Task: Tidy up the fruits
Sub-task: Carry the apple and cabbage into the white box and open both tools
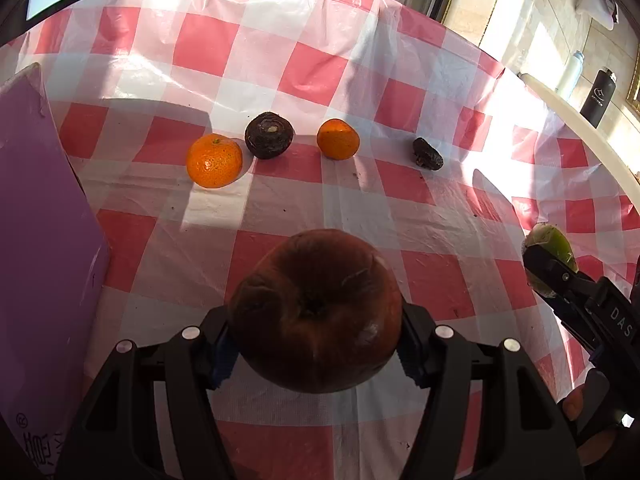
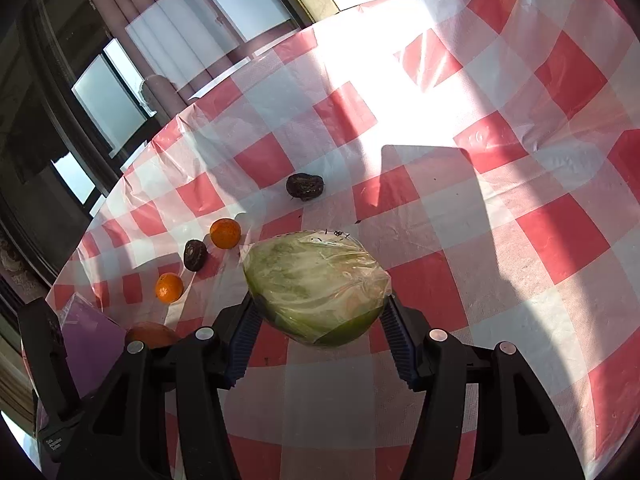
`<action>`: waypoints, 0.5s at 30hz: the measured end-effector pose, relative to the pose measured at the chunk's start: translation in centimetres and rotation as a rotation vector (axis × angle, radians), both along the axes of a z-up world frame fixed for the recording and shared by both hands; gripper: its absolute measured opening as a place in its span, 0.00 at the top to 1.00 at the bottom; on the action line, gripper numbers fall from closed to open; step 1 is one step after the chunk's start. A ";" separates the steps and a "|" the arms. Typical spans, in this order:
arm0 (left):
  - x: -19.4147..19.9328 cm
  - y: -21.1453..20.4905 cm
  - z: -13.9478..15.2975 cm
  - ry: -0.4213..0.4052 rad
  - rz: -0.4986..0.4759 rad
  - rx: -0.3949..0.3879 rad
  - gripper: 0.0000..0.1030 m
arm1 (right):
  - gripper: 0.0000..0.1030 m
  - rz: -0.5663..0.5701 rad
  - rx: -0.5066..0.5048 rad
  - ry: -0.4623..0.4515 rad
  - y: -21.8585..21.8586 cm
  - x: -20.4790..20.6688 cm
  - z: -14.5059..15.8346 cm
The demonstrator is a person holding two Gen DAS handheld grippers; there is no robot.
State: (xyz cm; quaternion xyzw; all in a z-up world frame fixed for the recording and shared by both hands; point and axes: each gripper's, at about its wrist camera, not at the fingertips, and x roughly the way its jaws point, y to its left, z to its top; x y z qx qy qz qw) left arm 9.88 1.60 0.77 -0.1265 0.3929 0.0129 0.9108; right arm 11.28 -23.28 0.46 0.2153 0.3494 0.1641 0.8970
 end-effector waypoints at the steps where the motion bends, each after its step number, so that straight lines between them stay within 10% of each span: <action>1: 0.0 0.0 0.0 -0.001 0.000 -0.002 0.38 | 0.45 0.001 0.000 0.000 0.0 0.0 0.0; 15: -6.3 0.6 0.5 -0.028 0.038 -0.108 0.38 | 0.45 -0.025 0.000 -0.016 0.5 -2.8 0.8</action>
